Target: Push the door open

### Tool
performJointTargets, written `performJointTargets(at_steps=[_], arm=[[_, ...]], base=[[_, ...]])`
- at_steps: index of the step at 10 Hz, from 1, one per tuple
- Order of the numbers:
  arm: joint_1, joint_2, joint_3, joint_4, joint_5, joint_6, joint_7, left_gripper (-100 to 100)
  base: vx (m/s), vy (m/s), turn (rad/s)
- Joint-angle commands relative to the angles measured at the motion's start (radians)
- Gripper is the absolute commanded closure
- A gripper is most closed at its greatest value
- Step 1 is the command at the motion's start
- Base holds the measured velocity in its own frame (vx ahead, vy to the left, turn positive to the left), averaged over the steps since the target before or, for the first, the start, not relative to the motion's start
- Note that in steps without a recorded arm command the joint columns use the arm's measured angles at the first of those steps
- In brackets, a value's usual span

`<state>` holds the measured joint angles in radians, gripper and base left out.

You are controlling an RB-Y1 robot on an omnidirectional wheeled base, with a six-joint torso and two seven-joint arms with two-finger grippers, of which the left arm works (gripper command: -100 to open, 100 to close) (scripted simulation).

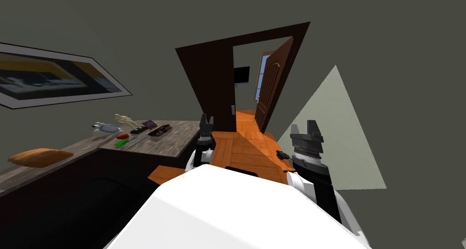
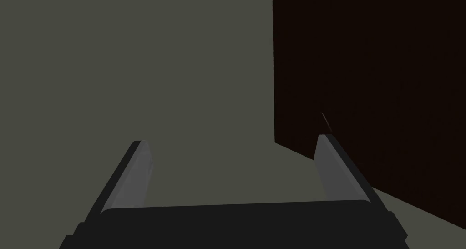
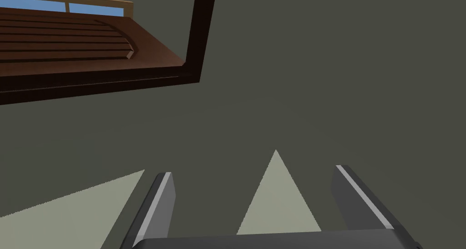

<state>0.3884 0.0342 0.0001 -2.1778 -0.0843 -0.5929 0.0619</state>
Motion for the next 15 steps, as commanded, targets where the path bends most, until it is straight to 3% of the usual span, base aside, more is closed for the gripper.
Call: performJointTargets(at_steps=[1, 6, 13, 14, 15], arm=[[-0.018, 0.008, 0.009, 0.032, 0.007, 0.003, -0.002, -100], [-0.090, 0.021, 0.025, 0.158, 0.024, 0.013, -0.022, -100], [-0.216, 0.034, 0.053, 0.367, 0.054, 0.028, -0.056, -100], [-0.216, 0.034, 0.053, 0.376, 0.054, 0.028, -0.056, -100], [-0.235, 0.036, 0.058, 0.409, 0.058, 0.031, -0.062, -100]], base=[[0.081, -0.002, -0.001], [0.089, 0.008, 0.002], [0.101, 0.007, 0.002], [0.066, 0.005, 0.001], [0.060, 0.009, 0.003]])
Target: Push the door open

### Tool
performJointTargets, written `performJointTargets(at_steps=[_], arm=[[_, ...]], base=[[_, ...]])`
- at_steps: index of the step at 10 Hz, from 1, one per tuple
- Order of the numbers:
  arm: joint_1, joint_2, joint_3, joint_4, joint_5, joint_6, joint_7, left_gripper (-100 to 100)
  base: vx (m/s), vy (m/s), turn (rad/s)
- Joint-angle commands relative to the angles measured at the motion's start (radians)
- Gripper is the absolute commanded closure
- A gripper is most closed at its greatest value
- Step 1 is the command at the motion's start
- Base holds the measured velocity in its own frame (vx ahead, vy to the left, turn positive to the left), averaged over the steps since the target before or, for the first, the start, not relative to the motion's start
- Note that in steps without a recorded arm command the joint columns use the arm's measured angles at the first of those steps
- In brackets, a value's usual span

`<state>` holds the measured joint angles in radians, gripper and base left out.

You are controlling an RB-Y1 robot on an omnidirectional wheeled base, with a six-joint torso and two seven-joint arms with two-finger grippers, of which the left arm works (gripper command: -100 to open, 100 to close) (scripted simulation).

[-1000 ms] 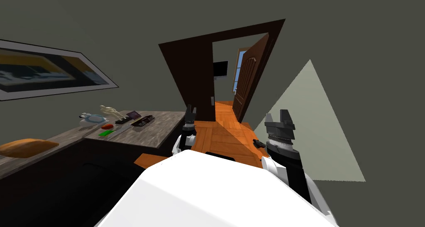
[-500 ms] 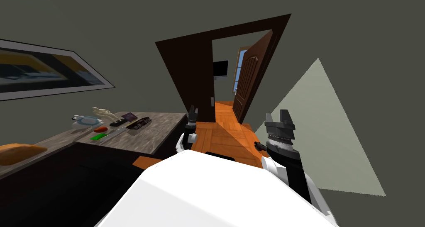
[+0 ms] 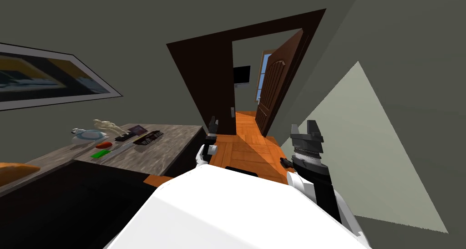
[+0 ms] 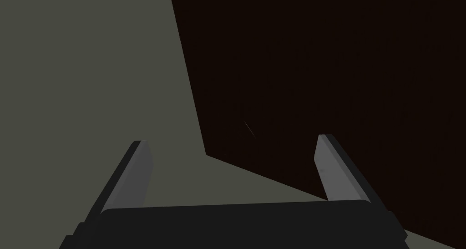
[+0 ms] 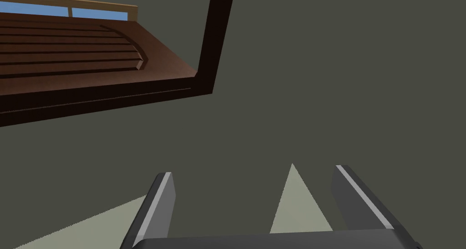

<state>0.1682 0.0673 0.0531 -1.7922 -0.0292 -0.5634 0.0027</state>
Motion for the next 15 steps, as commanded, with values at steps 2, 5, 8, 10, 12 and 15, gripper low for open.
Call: performJointTargets(at_steps=[2, 5, 8, 10, 12, 15], arm=[[-0.035, 0.004, 0.009, 0.058, 0.008, 0.004, -0.008, -100], [-0.096, 0.006, 0.023, 0.156, 0.022, 0.011, -0.024, -100], [-0.137, 0.006, 0.032, 0.235, 0.032, 0.016, -0.036, -100], [-0.179, 0.006, 0.042, 0.298, 0.042, 0.022, -0.047, -100], [-0.199, 0.005, 0.046, 0.344, 0.047, 0.024, -0.053, -100], [-0.262, 0.002, 0.060, 0.442, 0.061, 0.032, -0.070, -100]], base=[[0.072, 0.010, 0.001], [0.072, 0.005, 0.003], [0.081, 0.003, 0.003], [0.088, 0.008, 0.002], [0.059, 0.012, 0.002], [0.090, 0.015, 0.002]])
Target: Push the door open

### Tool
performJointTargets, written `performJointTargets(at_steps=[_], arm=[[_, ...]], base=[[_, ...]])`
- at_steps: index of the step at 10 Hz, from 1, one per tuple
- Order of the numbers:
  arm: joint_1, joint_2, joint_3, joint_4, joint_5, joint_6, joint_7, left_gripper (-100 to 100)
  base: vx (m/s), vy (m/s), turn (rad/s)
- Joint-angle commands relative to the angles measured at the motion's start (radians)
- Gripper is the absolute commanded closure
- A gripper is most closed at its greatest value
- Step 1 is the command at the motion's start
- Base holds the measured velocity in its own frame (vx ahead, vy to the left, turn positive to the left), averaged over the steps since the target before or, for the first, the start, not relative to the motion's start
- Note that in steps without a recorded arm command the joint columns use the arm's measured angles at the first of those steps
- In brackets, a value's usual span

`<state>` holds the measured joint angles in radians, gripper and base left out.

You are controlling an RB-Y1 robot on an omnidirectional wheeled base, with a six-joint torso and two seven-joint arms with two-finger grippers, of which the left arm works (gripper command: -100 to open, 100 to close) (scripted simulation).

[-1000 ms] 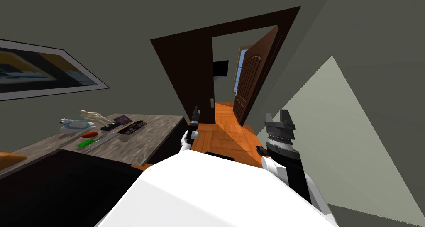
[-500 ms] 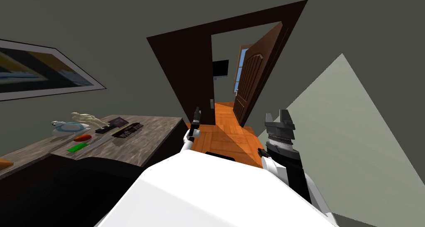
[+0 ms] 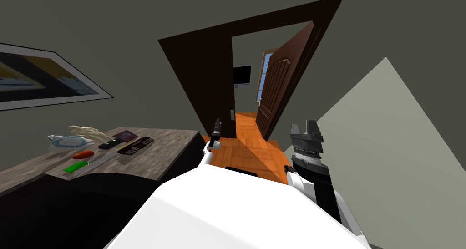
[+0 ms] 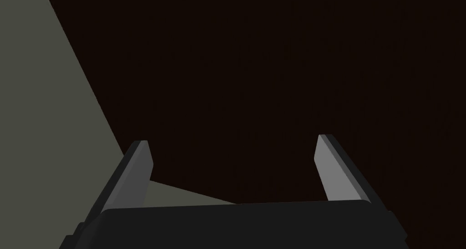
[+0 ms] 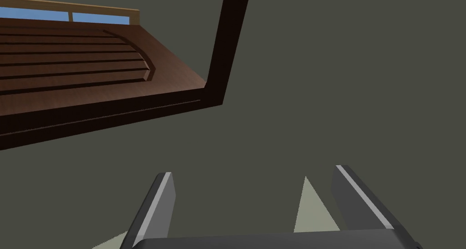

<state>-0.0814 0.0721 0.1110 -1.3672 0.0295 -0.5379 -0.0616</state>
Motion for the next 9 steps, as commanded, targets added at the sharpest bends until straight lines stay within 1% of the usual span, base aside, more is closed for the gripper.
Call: performJointTargets(at_steps=[1, 2, 3, 4, 7, 8, 9], arm=[[-0.033, -0.004, 0.007, 0.050, 0.007, 0.009, -0.011, -100], [-0.033, -0.004, 0.007, 0.063, 0.007, 0.009, -0.011, -100], [-0.053, -0.006, 0.012, 0.096, 0.012, 0.012, -0.017, -100], [-0.053, -0.006, 0.012, 0.098, 0.012, 0.012, -0.017, -100], [-0.113, -0.011, 0.025, 0.192, 0.026, 0.019, -0.033, -100], [-0.113, -0.011, 0.025, 0.202, 0.026, 0.019, -0.033, -100], [-0.132, -0.014, 0.029, 0.235, 0.031, 0.021, -0.038, -100]], base=[[0.109, -0.007, 0.002], [0.071, -0.006, 0.003], [0.057, 0.006, 0.004], [0.039, 0.004, -0.001], [0.071, 0.005, 0.003], [0.071, 0.011, 0.000], [0.069, 0.003, 0.002]])
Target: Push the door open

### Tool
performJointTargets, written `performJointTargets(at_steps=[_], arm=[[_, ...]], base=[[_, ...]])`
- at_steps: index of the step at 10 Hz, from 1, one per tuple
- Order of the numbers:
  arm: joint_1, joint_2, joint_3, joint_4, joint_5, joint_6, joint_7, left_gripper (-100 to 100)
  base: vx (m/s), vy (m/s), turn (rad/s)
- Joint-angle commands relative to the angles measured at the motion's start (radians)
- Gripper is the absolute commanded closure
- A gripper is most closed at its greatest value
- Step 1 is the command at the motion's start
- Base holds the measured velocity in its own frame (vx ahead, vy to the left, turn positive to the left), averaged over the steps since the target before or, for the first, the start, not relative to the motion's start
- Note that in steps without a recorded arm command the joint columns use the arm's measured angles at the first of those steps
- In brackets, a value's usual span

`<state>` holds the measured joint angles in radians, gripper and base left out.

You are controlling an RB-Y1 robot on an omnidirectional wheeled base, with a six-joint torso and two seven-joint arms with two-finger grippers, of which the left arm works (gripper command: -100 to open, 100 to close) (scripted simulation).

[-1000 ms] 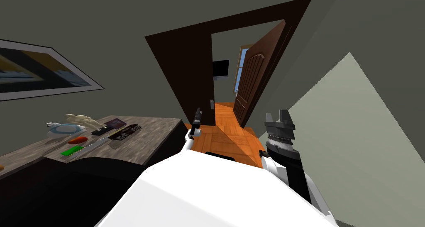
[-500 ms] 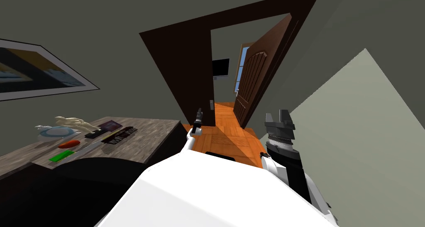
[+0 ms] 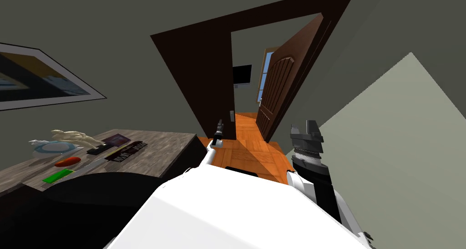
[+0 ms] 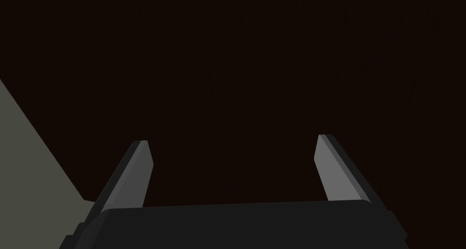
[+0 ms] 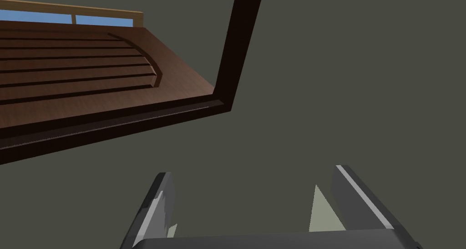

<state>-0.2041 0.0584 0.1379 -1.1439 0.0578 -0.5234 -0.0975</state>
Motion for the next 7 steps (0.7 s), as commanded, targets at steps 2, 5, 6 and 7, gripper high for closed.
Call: performJointTargets(at_steps=[2, 5, 6, 7], arm=[[-0.047, -0.006, 0.011, 0.077, 0.012, 0.012, -0.013, -100], [-0.083, -0.012, 0.019, 0.140, 0.020, 0.016, -0.023, -100], [-0.100, -0.015, 0.023, 0.170, 0.024, 0.018, -0.027, -100], [-0.118, -0.018, 0.027, 0.200, 0.028, 0.021, -0.032, -100]], base=[[0.087, 0.012, 0.003], [0.073, 0.002, 0.002], [0.076, 0.007, 0.001], [0.095, 0.008, 0.002]])
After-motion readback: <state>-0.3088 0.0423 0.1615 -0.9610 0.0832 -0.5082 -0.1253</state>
